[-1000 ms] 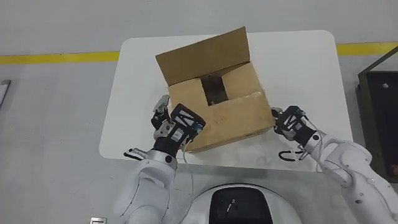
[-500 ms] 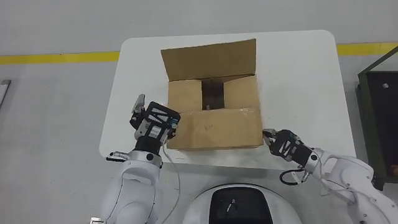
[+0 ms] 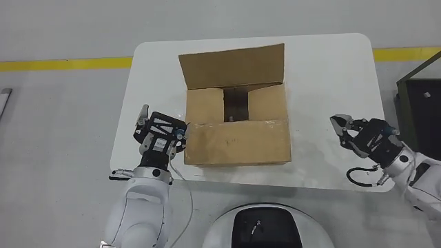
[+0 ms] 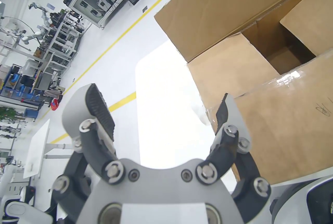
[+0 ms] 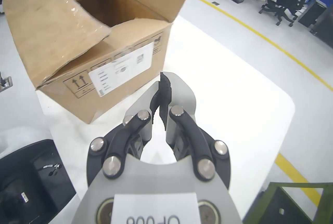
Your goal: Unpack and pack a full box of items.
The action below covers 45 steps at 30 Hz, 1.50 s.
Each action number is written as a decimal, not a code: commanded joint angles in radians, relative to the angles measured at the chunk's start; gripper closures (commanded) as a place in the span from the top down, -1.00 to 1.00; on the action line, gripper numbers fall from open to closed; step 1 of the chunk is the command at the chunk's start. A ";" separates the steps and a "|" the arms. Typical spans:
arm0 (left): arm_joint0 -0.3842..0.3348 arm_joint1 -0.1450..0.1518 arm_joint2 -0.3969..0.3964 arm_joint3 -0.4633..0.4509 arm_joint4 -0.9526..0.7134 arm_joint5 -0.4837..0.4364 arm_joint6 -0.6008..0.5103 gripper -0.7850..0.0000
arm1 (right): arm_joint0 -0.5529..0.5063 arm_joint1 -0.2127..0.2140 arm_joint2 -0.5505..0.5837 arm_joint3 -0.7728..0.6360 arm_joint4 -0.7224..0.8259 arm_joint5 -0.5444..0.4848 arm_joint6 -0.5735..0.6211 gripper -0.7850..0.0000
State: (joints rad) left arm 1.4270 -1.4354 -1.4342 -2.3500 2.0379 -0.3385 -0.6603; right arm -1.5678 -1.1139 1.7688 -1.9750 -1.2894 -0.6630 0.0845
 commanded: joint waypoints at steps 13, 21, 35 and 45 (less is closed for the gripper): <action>0.000 0.000 0.000 0.000 0.000 0.000 0.000 1.00 | 0.022 0.001 0.010 -0.005 0.322 -0.074 0.012 -1.00; 0.000 0.000 0.000 0.000 0.000 0.000 0.000 1.00 | 0.188 0.046 -0.041 0.042 0.877 -0.107 0.563 -1.00; 0.000 0.000 0.000 0.000 0.000 0.000 0.000 1.00 | 0.217 0.054 -0.078 0.027 0.856 -0.063 0.647 -0.72; 0.000 0.000 0.000 0.000 0.000 0.000 0.000 1.00 | 0.441 0.057 -0.305 0.142 0.893 0.067 0.820 -0.11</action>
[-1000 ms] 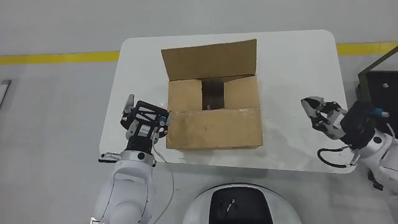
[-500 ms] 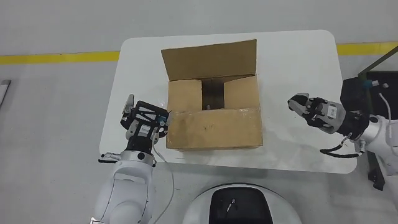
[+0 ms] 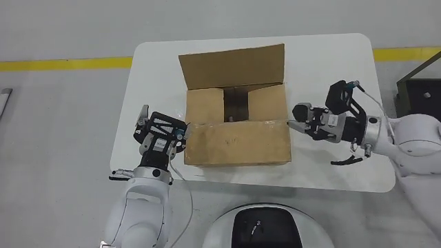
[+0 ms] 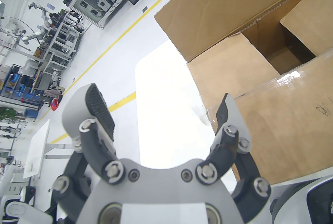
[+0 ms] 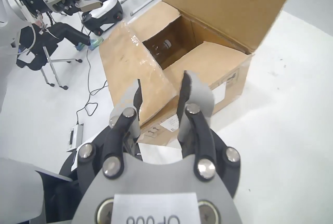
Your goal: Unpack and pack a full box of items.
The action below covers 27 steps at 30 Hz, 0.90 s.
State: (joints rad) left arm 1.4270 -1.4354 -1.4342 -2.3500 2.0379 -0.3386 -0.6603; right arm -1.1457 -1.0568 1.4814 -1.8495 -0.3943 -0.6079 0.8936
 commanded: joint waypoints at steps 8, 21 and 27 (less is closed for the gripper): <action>0.000 0.000 0.000 0.000 0.000 0.000 0.000 1.00 | 0.092 0.000 -0.102 0.091 0.031 0.045 0.059 -0.15; 0.000 0.000 0.000 0.000 0.000 0.000 0.000 1.00 | 0.066 0.025 -0.098 0.043 0.249 0.041 0.218 -0.34; 0.000 0.000 0.000 0.000 0.000 0.000 0.000 1.00 | 0.073 0.033 -0.131 0.032 0.257 0.037 0.286 -0.38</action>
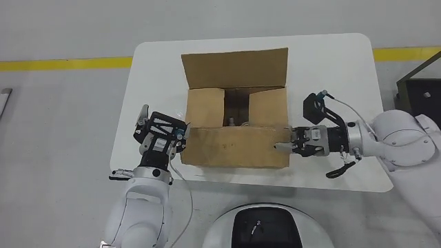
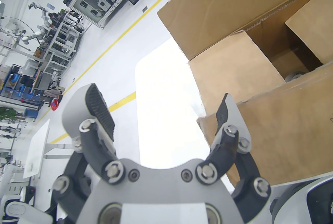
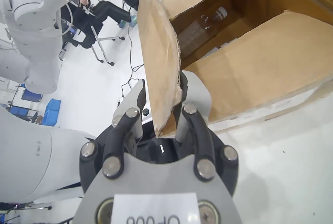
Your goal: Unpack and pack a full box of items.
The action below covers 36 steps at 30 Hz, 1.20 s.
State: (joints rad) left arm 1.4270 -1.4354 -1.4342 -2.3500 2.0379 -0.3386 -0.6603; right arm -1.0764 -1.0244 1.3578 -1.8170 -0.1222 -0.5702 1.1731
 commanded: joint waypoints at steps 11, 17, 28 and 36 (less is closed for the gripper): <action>-0.026 -0.001 -0.017 0.000 -0.028 0.051 0.043 1.00 | -0.002 0.007 -0.012 -0.083 -0.288 -0.093 -0.181 -1.00; -0.133 -0.006 -0.027 0.000 -0.149 0.077 0.001 1.00 | -0.049 0.012 0.006 -0.161 -0.526 -0.176 -0.324 -1.00; -0.213 -0.002 0.066 0.014 -0.106 -0.029 -0.160 1.00 | -0.151 0.014 -0.013 -0.262 -1.021 -0.199 -0.590 -1.00; -0.204 0.004 0.116 0.061 -0.047 -0.082 -0.153 1.00 | -0.216 0.017 -0.009 -0.290 -1.163 -0.177 -0.752 -1.00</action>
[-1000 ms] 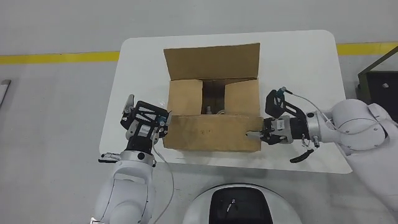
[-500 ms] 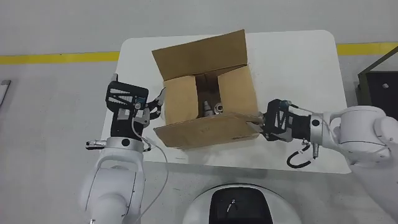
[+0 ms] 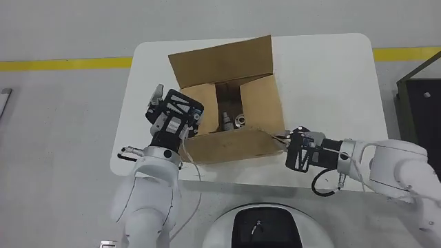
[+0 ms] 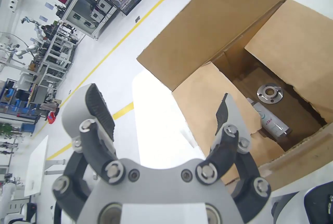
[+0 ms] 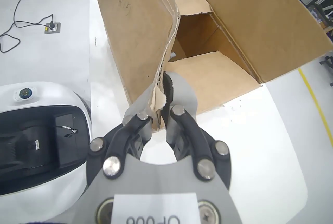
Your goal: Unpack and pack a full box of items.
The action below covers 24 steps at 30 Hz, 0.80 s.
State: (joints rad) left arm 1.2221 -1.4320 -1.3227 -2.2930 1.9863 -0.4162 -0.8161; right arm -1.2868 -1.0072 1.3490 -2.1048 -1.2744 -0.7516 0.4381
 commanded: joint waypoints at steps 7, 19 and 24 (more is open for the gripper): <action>0.016 0.006 0.023 0.010 0.031 -0.048 0.022 1.00 | -0.034 0.003 0.002 -0.011 -0.044 0.004 -0.079 -1.00; 0.059 0.017 0.005 -0.032 0.021 -0.121 0.038 1.00 | -0.081 0.010 0.149 0.003 0.246 0.009 -0.208 -0.39; 0.091 0.023 -0.004 -0.057 0.003 -0.164 0.050 1.00 | -0.093 0.014 0.227 0.038 0.448 0.015 -0.237 -1.00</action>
State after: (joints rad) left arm 1.3056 -1.4102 -1.3242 -2.3440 1.9947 -0.5739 -0.7683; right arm -1.3792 -0.9938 1.5683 -2.0769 -0.8801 -0.7407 0.2024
